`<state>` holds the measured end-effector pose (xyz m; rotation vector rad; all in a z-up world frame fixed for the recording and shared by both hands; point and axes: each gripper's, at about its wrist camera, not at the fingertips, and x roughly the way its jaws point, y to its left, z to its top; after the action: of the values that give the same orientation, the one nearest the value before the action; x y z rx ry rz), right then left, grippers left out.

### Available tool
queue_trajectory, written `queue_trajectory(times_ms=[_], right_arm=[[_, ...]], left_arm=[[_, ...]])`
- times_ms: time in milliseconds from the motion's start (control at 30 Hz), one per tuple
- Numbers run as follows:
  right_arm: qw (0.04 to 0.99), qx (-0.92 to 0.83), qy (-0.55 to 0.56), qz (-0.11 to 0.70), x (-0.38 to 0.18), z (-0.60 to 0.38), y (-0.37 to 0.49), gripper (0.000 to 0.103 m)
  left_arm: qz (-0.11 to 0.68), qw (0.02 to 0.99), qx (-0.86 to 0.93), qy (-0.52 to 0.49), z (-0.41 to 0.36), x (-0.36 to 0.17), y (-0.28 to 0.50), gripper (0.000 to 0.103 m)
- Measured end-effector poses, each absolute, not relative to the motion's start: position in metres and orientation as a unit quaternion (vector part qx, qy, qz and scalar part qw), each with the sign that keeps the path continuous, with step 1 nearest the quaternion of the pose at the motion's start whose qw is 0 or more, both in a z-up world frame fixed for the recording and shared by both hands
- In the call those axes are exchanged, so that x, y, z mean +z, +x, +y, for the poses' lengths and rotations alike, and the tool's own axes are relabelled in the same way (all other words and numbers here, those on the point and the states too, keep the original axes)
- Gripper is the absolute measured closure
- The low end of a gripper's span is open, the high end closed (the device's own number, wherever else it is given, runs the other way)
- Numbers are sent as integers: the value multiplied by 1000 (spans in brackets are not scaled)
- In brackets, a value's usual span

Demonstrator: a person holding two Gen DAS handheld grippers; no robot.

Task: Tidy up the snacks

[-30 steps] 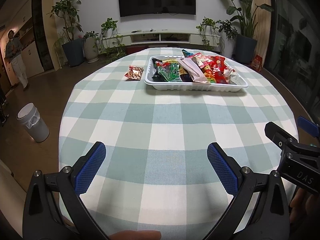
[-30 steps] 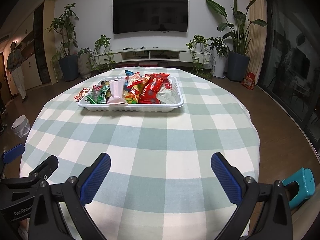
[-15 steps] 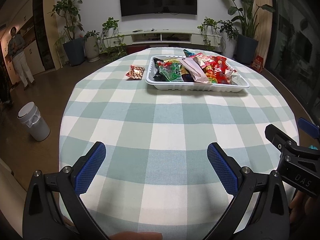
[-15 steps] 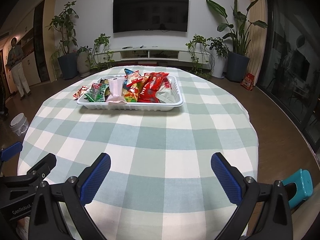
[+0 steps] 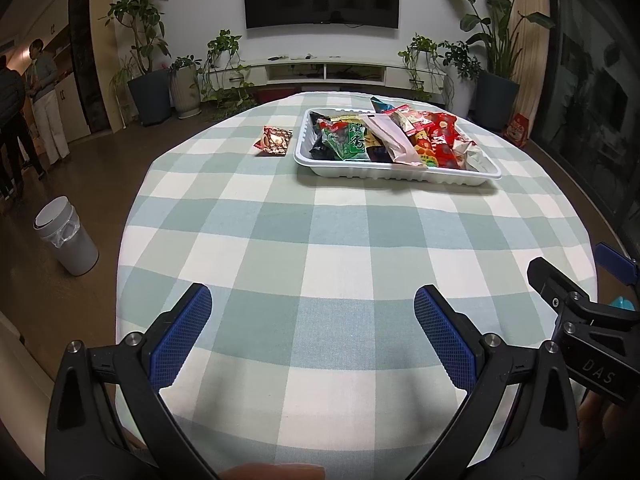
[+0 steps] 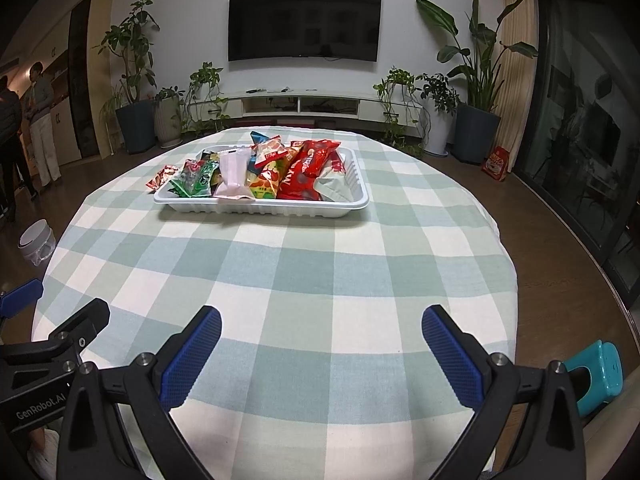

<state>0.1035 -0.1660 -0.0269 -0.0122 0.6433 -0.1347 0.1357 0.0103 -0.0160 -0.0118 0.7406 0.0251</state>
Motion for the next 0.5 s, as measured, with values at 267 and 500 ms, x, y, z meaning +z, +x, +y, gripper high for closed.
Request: queue_trajectory(times_ms=[267,500], right_arm=[[946,-67,-7,316,-26,-164,105,0],[946,-69,-8,317,-27,-165,105,0]], left_arm=[[363,931,12,-10,11,-17,136,0],[367,930,17,-16,13,-17,137,0]])
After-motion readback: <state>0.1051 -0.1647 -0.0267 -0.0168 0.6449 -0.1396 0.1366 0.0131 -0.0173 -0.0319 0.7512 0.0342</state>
